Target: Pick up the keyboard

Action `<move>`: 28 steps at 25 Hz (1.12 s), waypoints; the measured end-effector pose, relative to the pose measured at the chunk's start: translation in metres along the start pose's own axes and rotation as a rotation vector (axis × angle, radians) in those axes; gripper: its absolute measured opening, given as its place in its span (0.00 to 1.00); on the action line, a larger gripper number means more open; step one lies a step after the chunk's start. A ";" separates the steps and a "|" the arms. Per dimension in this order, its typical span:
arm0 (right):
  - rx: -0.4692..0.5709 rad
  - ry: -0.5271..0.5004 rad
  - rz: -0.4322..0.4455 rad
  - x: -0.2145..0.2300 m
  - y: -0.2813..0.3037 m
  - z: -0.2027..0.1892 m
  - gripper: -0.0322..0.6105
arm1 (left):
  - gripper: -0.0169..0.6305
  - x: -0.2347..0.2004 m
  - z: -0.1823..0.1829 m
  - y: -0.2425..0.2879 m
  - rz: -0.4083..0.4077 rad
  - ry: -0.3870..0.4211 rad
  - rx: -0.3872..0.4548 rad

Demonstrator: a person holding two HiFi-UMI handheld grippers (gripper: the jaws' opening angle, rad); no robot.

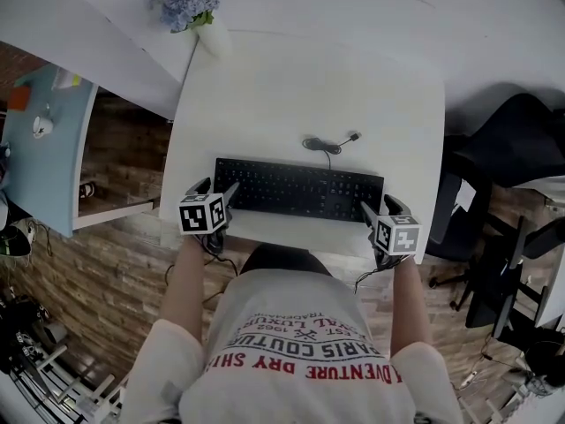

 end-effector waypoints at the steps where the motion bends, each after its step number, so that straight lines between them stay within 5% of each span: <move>1: -0.006 0.001 0.001 0.000 0.001 0.000 0.50 | 0.55 -0.002 0.000 0.001 -0.013 -0.017 -0.004; 14: 0.015 0.096 0.028 0.001 0.006 -0.006 0.49 | 0.50 -0.007 0.006 0.005 -0.094 -0.013 -0.053; 28: -0.011 0.103 -0.017 -0.003 -0.005 -0.002 0.48 | 0.46 0.000 0.020 -0.005 -0.078 0.019 -0.020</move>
Point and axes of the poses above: the fingertips, and each gripper's own axes: y forward along the fingers, x to its right, z out of its top, the point moved 10 cm from there along -y, backward along the fingers, and after that the axes turned 8 degrees about y, right-handed, at the moved point
